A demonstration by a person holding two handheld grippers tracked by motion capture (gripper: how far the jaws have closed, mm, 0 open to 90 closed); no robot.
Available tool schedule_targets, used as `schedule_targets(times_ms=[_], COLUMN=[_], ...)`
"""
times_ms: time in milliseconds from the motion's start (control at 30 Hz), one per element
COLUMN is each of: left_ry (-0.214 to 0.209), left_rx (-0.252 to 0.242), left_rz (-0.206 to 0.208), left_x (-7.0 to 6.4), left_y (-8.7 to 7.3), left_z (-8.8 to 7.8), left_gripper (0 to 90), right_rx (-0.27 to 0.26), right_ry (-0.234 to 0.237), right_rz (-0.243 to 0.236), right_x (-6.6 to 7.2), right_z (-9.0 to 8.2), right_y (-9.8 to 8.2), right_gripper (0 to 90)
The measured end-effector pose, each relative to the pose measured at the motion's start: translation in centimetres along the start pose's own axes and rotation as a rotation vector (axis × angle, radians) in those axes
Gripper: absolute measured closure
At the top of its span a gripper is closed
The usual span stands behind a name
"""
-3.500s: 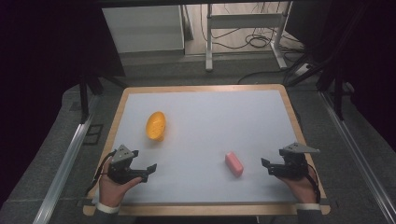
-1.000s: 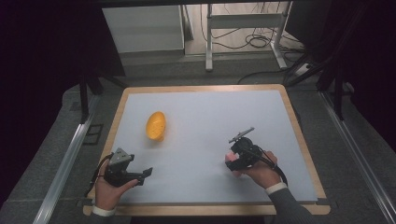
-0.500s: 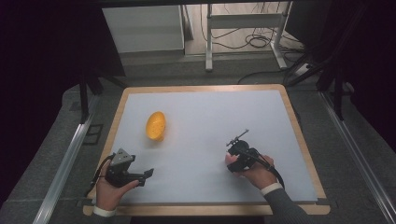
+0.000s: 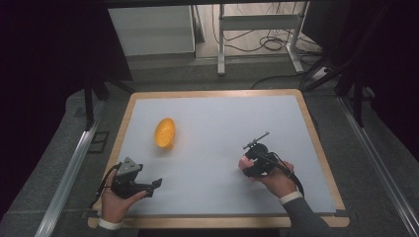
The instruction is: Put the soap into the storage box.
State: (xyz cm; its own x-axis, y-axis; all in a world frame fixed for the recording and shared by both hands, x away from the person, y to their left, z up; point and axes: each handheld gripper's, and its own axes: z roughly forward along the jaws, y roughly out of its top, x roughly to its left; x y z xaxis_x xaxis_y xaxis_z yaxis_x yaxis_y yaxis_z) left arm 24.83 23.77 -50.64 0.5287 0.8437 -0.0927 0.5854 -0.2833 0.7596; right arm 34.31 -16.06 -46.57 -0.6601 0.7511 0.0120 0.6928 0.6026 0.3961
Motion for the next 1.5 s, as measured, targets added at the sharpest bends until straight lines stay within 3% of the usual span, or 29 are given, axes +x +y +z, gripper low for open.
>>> schedule_targets(times_ms=[167,367,600,1167,1500], left_ry=[-0.003,-0.008,-0.008,-0.009,-0.005], left_rx=[0.006,0.009,0.011,0.02,0.021], left_rz=[0.002,0.003,0.007,0.013,0.017], left_x=[-0.1,-0.2,-0.3,-0.4,-0.4], left_y=[0.0,0.0,-0.1,-0.1,-0.1], left_z=[0.1,0.2,0.3,0.6,0.6], left_gripper=[9.1,9.1,9.1,9.0,9.0], right_rx=[-0.053,-0.089,-0.103,-0.114,-0.13], right_ry=[0.014,0.027,0.032,0.024,0.044], right_rz=[0.027,0.025,0.009,0.029,0.017], right_x=[-0.7,-0.7,-0.2,-0.5,0.9], right_z=[-1.0,-1.5,-1.7,-0.8,-0.4], right_y=[1.0,2.6,4.3,7.7,11.0], right_gripper=[59.2,59.2,59.2,59.2,59.2])
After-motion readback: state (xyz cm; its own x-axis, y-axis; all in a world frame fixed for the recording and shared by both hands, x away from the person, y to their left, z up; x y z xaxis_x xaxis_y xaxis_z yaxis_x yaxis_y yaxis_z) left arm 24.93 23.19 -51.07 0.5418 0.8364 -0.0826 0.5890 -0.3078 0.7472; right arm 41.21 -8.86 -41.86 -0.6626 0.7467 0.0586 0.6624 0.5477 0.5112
